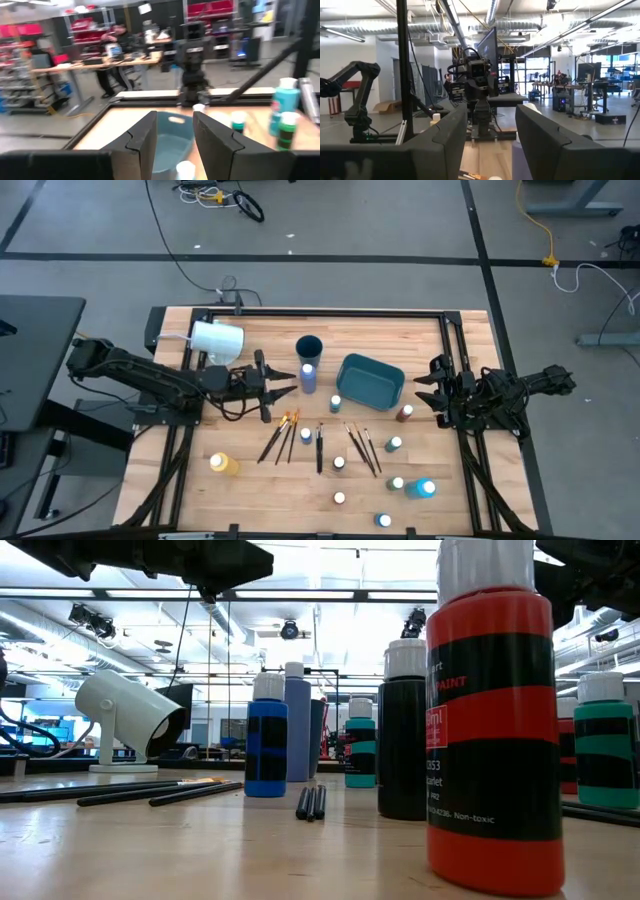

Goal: Pick & Place Paint Supplies
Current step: Put the large blue paint bottle into the blue bin

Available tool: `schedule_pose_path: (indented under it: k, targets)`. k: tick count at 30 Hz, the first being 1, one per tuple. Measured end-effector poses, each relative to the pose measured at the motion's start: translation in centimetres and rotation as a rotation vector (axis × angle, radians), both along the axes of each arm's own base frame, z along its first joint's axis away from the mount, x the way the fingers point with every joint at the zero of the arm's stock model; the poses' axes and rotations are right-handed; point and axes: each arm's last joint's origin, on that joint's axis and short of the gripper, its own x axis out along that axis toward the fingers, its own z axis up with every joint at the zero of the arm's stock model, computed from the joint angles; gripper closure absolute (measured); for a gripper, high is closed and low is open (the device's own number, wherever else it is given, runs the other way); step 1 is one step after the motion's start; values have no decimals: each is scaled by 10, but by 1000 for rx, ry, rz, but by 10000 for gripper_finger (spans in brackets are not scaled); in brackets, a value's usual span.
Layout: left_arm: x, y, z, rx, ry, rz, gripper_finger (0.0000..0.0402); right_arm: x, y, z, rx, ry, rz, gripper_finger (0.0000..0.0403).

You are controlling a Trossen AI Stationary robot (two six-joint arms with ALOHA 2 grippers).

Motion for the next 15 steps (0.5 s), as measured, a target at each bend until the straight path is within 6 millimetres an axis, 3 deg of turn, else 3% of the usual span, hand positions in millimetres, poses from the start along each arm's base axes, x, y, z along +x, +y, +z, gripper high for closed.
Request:
schedule_pose_path:
  k: [7, 15]
  targets:
    - [1, 15, -5, -82, 24, 105, 264, 0, 0, -1, -2, 7, 0, 229]
    - [0, 18, -14, -157, 98, 130, 264, 0, 0, 1, -61, -9, -37, 229]
